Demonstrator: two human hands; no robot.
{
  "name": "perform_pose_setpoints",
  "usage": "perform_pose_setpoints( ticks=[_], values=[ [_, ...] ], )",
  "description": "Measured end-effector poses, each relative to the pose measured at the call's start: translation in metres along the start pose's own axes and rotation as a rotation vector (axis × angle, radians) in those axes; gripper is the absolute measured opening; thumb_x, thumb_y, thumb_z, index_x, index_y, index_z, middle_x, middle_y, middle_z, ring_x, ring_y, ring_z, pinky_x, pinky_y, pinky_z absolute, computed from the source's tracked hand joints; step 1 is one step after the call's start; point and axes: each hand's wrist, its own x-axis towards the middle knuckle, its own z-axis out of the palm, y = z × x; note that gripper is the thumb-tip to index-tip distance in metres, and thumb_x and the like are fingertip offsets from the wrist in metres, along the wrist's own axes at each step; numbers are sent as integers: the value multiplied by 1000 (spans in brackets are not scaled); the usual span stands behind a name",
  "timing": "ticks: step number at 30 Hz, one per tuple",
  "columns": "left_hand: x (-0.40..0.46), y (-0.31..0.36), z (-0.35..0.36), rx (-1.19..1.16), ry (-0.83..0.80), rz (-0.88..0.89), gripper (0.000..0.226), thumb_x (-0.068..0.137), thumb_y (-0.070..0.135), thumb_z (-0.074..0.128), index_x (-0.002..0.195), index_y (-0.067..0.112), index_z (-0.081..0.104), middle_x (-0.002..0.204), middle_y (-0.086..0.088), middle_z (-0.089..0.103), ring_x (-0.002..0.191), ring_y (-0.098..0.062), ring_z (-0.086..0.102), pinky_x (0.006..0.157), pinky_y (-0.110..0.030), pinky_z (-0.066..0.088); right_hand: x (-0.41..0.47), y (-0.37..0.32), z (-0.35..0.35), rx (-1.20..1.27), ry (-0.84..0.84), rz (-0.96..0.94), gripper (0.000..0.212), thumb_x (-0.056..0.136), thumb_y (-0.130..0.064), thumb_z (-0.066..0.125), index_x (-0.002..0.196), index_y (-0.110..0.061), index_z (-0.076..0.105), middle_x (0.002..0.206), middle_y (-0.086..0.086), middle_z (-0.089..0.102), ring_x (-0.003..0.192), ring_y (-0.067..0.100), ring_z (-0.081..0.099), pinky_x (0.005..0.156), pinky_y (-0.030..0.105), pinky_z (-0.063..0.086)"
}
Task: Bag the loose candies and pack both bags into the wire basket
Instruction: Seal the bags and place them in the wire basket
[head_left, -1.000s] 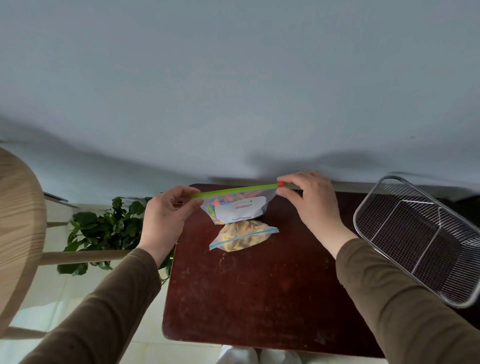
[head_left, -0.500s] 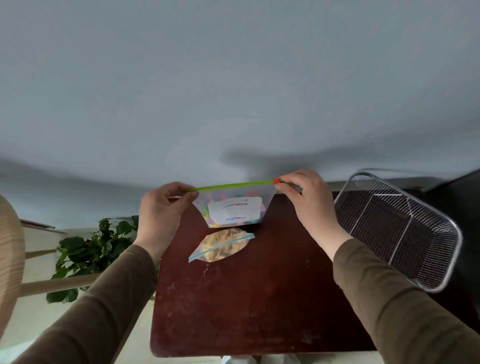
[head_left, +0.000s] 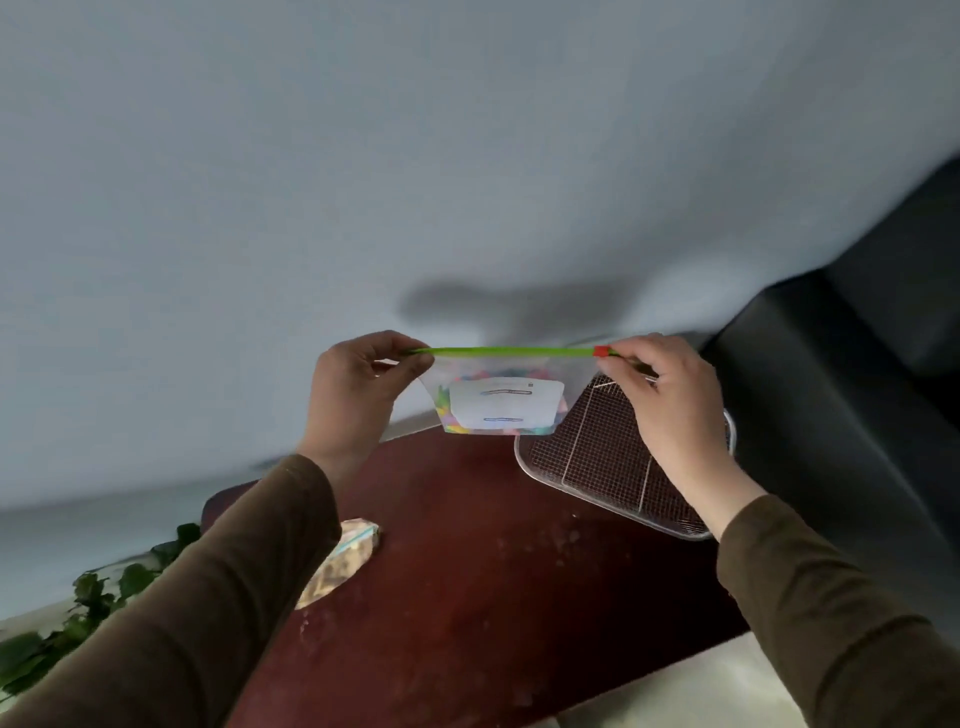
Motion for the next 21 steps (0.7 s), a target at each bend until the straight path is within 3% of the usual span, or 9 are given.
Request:
perform_pose_setpoints(
  ticks=[5,15,21],
  values=[
    [29,16,60,63,-113,27,5,90,18,78,89,15,82,79,5,76,55,0,55,62,-16,42,-4,49,-31,-70,20,95,22,94,-31,68,104,-14,78,95,0,75,89,19,62,75,36,48],
    [59,15,165,165,-268,68,8,89,20,76,89,15,82,82,1,79,78,-20,71,77,-31,53,-29,126,-58,-159,3,271,30,96,-35,63,112,-14,77,99,1,74,95,18,62,73,29,42],
    [59,6,185,208,-281,55,9,91,18,76,95,19,84,85,9,77,81,-2,70,80,-19,50,-38,142,-53,-175,-90,334,30,96,-35,62,114,-16,76,106,2,74,98,17,59,73,27,40]
  ],
)
